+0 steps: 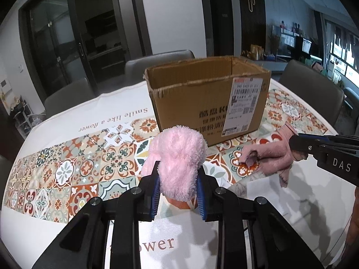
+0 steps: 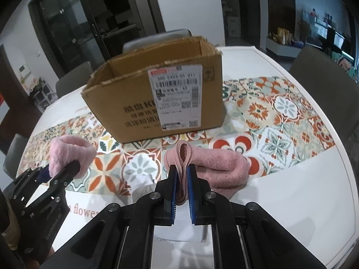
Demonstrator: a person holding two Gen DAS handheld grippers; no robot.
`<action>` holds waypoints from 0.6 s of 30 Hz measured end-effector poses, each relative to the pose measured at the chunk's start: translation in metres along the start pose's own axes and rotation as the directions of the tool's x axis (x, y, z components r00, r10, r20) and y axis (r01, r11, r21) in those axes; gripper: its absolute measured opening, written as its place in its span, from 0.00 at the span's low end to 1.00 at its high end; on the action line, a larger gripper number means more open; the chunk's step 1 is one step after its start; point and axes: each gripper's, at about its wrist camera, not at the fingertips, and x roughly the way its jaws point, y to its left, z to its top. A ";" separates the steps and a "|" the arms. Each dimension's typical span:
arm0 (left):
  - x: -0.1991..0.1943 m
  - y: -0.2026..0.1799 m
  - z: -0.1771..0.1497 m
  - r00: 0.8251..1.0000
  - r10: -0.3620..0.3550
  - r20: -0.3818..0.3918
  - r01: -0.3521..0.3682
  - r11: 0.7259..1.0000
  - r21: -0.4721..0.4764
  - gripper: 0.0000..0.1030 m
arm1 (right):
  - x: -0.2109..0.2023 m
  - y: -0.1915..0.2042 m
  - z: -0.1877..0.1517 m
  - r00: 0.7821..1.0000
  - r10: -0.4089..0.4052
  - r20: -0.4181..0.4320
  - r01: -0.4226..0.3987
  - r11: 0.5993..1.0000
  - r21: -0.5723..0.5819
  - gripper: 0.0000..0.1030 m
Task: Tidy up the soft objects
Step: 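Lift the hair band with left tool while right tool lifts the strap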
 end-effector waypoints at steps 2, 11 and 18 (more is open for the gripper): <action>-0.007 -0.001 0.003 1.000 0.004 0.015 -0.003 1.000 -0.007 0.27 | -0.008 0.000 0.003 1.000 0.014 0.018 -0.014 1.000 -0.007 0.10; -0.033 -0.007 0.014 0.997 0.033 0.071 -0.031 0.999 -0.028 0.27 | -0.034 0.000 0.015 0.994 0.078 0.075 -0.076 0.996 -0.036 0.10; -0.050 -0.012 0.026 0.992 0.053 0.117 -0.049 0.998 -0.041 0.27 | -0.052 0.001 0.025 0.986 0.116 0.122 -0.109 0.992 -0.063 0.10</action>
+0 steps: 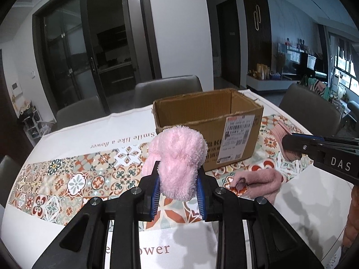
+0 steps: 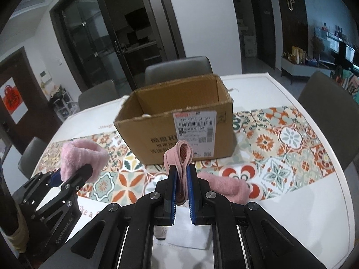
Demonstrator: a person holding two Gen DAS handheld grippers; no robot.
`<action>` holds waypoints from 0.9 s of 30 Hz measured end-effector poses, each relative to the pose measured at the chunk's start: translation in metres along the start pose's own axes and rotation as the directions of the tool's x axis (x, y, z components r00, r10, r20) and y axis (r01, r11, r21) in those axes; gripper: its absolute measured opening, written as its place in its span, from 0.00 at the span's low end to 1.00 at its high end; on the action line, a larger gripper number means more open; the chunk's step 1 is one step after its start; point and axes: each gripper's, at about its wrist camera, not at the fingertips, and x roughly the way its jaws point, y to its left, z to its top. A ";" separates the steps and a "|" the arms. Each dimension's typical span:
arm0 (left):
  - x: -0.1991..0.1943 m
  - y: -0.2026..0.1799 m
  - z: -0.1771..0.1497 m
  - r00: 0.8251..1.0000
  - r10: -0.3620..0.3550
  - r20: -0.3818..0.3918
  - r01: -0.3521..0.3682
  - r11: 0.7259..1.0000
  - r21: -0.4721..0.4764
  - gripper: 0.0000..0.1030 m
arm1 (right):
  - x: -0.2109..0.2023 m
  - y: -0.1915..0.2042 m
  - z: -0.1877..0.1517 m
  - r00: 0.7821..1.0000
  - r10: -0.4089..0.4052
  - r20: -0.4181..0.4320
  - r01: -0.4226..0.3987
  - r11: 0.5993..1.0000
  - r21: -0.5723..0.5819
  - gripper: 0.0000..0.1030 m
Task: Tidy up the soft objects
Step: 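Lift the hair band with left tool while right tool lifts the strap, then carry the hair band and strap over the box and lower them in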
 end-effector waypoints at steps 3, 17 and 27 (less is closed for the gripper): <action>-0.007 -0.001 0.005 1.000 0.004 0.019 -0.004 1.000 -0.005 0.27 | -0.006 -0.001 0.006 1.000 0.013 0.021 -0.013 1.000 -0.009 0.10; -0.027 -0.006 0.037 0.993 0.028 0.117 -0.028 1.000 -0.003 0.27 | -0.032 -0.001 0.036 0.988 0.067 0.137 -0.059 0.996 -0.063 0.10; -0.025 -0.013 0.062 0.984 0.037 0.176 -0.038 0.999 0.005 0.27 | -0.041 -0.002 0.062 0.974 0.098 0.204 -0.081 0.992 -0.092 0.10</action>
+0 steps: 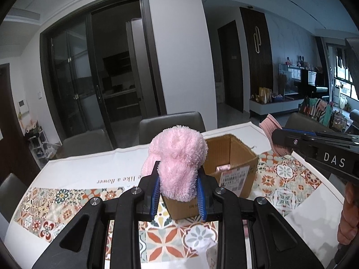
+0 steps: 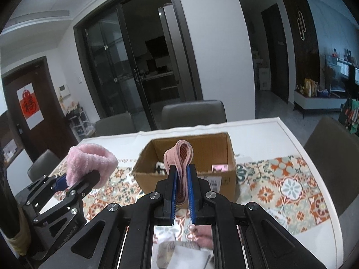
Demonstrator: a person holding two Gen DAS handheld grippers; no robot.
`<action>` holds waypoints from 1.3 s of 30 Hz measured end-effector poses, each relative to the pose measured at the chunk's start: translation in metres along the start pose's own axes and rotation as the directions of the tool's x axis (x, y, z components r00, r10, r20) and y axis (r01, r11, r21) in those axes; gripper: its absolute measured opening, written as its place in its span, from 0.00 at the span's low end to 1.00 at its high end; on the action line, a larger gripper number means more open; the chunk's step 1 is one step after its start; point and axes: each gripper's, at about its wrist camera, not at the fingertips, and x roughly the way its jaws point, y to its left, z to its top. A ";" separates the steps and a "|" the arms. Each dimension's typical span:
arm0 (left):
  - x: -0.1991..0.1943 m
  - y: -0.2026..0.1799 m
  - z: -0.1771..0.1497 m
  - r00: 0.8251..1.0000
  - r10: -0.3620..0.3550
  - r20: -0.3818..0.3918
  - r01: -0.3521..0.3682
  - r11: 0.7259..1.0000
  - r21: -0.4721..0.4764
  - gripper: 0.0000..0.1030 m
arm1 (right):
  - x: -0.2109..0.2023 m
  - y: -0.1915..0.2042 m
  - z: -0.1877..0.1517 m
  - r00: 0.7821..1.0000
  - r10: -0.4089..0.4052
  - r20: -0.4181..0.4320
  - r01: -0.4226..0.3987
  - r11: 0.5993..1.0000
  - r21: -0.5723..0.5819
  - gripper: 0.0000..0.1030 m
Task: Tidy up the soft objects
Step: 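Carry the hair band and strap over the box and lower them in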
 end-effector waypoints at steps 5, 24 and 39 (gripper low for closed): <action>0.009 -0.002 0.012 1.000 -0.006 0.025 0.006 1.000 0.000 0.27 | 0.001 -0.004 0.014 0.999 0.007 0.037 -0.007 1.000 -0.006 0.10; 0.061 -0.011 0.032 0.999 -0.031 0.027 0.031 1.000 0.005 0.27 | 0.036 -0.016 0.045 0.999 0.012 0.048 -0.012 1.000 0.002 0.10; 0.125 -0.013 0.034 0.997 -0.044 -0.064 0.044 0.999 0.001 0.27 | 0.100 -0.019 0.051 0.999 -0.014 -0.043 0.013 0.999 -0.030 0.10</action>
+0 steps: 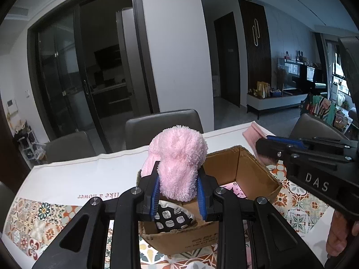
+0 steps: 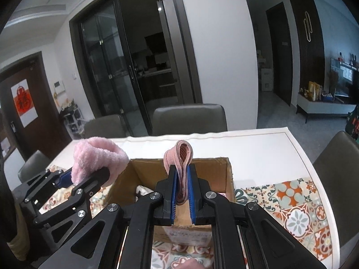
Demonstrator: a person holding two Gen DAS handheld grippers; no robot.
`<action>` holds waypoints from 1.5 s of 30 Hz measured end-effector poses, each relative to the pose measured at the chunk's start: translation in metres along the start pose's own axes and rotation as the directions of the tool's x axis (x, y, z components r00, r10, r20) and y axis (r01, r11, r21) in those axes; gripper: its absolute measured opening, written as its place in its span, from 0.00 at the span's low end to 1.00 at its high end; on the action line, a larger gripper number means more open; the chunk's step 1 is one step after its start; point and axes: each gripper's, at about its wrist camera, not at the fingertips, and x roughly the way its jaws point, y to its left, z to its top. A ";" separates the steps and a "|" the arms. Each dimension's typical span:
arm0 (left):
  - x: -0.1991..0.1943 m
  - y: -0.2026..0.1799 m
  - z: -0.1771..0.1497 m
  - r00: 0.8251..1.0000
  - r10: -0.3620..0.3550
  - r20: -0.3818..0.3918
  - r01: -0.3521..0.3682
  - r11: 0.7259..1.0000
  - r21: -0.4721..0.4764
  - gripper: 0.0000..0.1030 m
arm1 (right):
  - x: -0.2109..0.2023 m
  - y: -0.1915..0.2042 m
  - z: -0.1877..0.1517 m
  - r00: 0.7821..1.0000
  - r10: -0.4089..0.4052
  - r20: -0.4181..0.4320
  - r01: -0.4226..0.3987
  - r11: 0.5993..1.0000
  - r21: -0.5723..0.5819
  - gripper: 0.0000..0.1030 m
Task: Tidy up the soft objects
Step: 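Carry the hair band and strap over the box and lower them in, then open the left tool releasing the hair band while the right tool releases the strap, then withdraw both tools from the box toward the items in front of it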
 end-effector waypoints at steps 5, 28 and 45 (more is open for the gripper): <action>0.018 0.000 -0.003 0.999 -0.024 -0.043 0.023 1.000 -0.016 0.28 | 0.021 -0.004 -0.002 0.999 0.003 -0.045 -0.003 1.000 0.004 0.10; 0.035 -0.001 -0.011 0.995 -0.006 -0.102 0.005 1.000 -0.011 0.61 | 0.058 -0.017 -0.012 0.991 -0.008 -0.136 0.015 0.998 0.053 0.34; -0.026 0.003 -0.011 0.999 0.027 -0.037 -0.028 0.999 -0.043 0.61 | 0.007 -0.014 -0.009 0.998 -0.013 -0.067 0.016 0.999 0.045 0.43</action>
